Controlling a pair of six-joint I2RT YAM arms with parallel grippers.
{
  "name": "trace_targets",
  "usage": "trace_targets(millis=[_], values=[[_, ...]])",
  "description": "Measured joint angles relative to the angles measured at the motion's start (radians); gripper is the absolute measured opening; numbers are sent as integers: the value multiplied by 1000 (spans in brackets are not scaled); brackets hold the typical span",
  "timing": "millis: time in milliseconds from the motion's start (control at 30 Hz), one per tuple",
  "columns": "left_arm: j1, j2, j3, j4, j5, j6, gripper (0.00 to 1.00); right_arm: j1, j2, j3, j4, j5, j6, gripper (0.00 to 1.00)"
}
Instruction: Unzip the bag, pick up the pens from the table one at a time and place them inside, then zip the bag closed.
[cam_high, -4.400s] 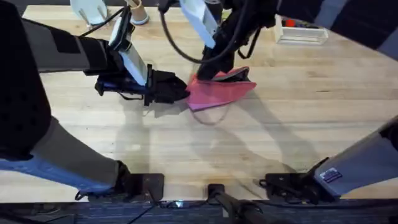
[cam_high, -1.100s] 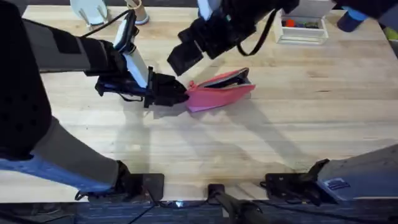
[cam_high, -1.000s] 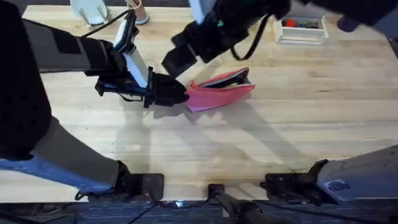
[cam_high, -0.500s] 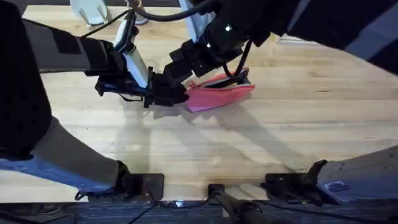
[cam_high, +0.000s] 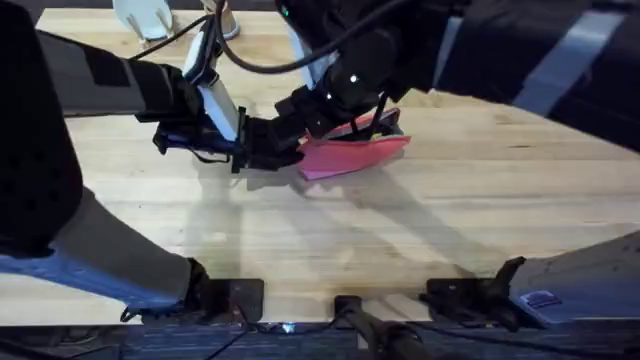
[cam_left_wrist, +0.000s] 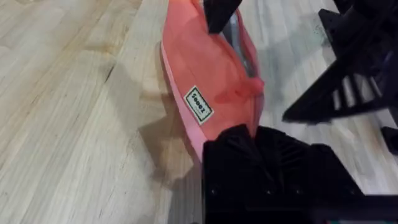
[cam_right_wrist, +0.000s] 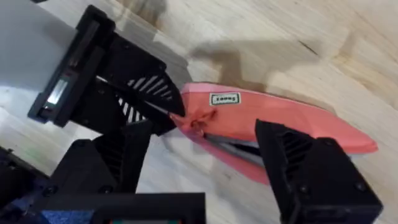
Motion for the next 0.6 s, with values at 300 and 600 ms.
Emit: trace_targets(millis=[300,600], values=[[0,0,0,0,0,0,42,0,13,-34,76,1,1,964],[0,0,0,0,-2,0,42,0,73,-34,90,1,8,737]])
